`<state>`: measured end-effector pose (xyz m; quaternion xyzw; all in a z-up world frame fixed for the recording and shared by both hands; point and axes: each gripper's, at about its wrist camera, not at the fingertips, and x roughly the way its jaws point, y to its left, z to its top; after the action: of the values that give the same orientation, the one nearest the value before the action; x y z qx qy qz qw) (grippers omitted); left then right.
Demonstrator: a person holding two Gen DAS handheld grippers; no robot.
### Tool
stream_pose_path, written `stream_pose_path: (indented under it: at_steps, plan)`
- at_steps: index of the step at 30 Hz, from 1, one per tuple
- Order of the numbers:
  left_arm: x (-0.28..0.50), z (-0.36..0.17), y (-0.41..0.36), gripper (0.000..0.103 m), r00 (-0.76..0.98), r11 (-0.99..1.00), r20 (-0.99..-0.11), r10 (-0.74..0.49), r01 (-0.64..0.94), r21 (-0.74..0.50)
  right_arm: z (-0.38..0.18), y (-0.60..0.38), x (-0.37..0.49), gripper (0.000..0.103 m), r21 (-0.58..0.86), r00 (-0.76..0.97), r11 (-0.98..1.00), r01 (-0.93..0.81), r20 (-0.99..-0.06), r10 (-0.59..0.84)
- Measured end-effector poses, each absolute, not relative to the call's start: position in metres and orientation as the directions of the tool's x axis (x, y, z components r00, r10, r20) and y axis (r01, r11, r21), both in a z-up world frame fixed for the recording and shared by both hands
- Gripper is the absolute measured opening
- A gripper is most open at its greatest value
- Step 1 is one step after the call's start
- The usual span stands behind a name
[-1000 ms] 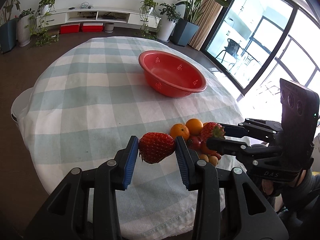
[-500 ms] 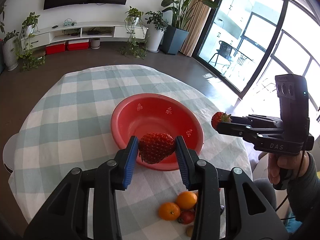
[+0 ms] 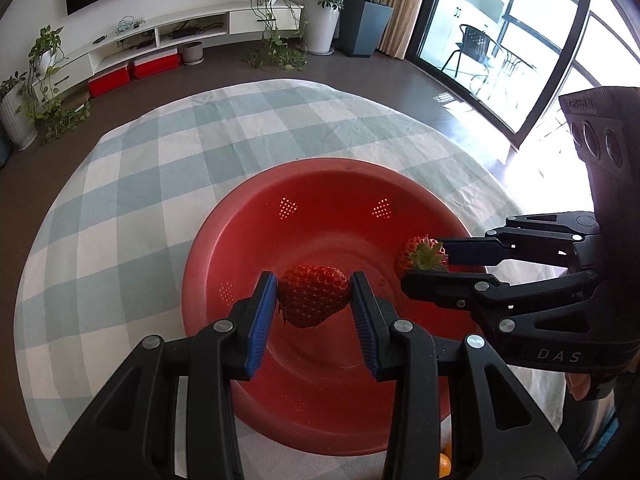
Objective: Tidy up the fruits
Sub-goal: 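Open both grippers to drop the strawberries into the colander, then move the left gripper back to the fruit pile and grasp a kiwi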
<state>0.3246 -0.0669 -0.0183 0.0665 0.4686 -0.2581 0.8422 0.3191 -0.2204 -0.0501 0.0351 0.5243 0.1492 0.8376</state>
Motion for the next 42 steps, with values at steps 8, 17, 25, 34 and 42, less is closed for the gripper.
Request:
stream_pose_path:
  at_steps: [8, 17, 25, 34, 42]
  plan:
    - [0.331, -0.040, -0.069, 0.035, 0.411, 0.862, -0.843, -0.347, 0.495, -0.114, -0.064, -0.211, 0.325, 0.035, 0.108, 0.398, 0.963, -0.248, -0.895, 0.203]
    - [0.335, -0.046, -0.072, 0.036, 0.420, 0.870, -0.854, -0.309, 0.487, -0.075, -0.066, -0.197, 0.327, 0.035, -0.021, 0.411, 0.957, -0.289, -0.906, 0.104]
    - [0.336, -0.045, -0.070, 0.040, 0.418, 0.875, -0.854, -0.310, 0.477, -0.084, -0.064, -0.193, 0.326, 0.039, -0.057, 0.419, 0.953, -0.297, -0.905, 0.076]
    - [0.314, -0.008, -0.045, 0.070, 0.494, 0.891, -0.793, -0.357, 0.436, -0.129, -0.021, -0.205, 0.300, 0.060, -0.050, 0.520, 0.964, -0.260, -0.849, 0.096]
    - [0.235, 0.040, -0.009, 0.088, 0.568, 0.872, -0.701, -0.431, 0.461, -0.162, 0.029, -0.231, 0.220, 0.082, 0.069, 0.648, 0.964, -0.257, -0.728, 0.225]
